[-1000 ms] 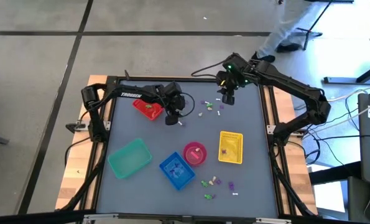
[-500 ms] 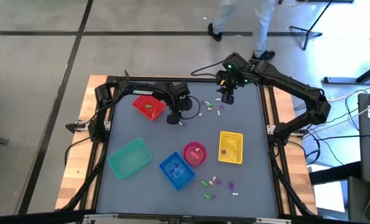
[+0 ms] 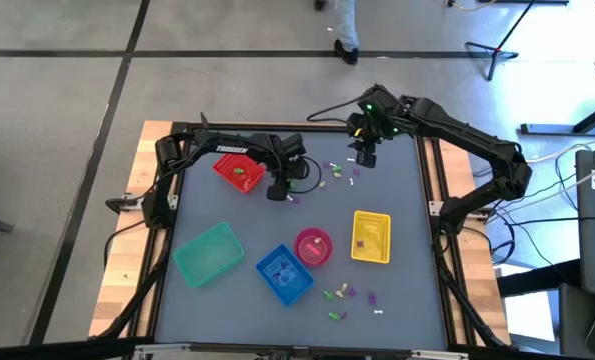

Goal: Sort Halloween decoration
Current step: Put the green skeleton toy into the red bin

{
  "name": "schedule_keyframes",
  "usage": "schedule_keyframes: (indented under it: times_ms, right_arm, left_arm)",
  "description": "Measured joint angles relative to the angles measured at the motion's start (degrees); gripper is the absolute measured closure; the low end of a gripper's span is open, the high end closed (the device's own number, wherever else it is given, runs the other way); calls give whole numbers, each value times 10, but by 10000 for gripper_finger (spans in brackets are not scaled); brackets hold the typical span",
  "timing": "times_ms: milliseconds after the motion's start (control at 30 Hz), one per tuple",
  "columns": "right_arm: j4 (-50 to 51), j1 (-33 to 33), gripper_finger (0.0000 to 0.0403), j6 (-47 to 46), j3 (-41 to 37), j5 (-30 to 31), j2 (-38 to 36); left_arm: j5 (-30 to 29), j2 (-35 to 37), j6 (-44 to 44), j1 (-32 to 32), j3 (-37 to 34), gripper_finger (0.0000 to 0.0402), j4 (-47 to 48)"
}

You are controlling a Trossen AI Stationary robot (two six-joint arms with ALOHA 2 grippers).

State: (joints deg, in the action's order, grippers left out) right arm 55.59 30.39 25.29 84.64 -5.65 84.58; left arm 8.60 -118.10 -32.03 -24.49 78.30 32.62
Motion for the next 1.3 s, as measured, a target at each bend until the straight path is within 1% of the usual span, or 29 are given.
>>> schedule_keyframes:
  times_ms: [67,167,233,567,767,900,1033,1300]
  right_arm:
    - [0,0,260,0,0,0,0]
    - [0,0,260,0,0,0,0]
    - [0,0,260,0,0,0,0]
    - [0,0,260,0,0,0,0]
    - [0,0,260,0,0,0,0]
    - [0,0,260,0,0,0,0]
    - [0,0,260,0,0,0,0]
    - [0,0,260,0,0,0,0]
  left_arm:
    - [1,-9,0,2,2,237,2]
    - [-24,-12,-3,9,2,237,3]
    - [-29,-13,-4,11,2,243,4]
    - [-28,-13,8,13,0,308,16]
    - [-29,-13,33,14,19,325,40]
    - [-30,-16,34,15,39,331,56]
    - [-6,-19,38,18,60,335,66]
    - [44,-18,92,26,122,347,95]
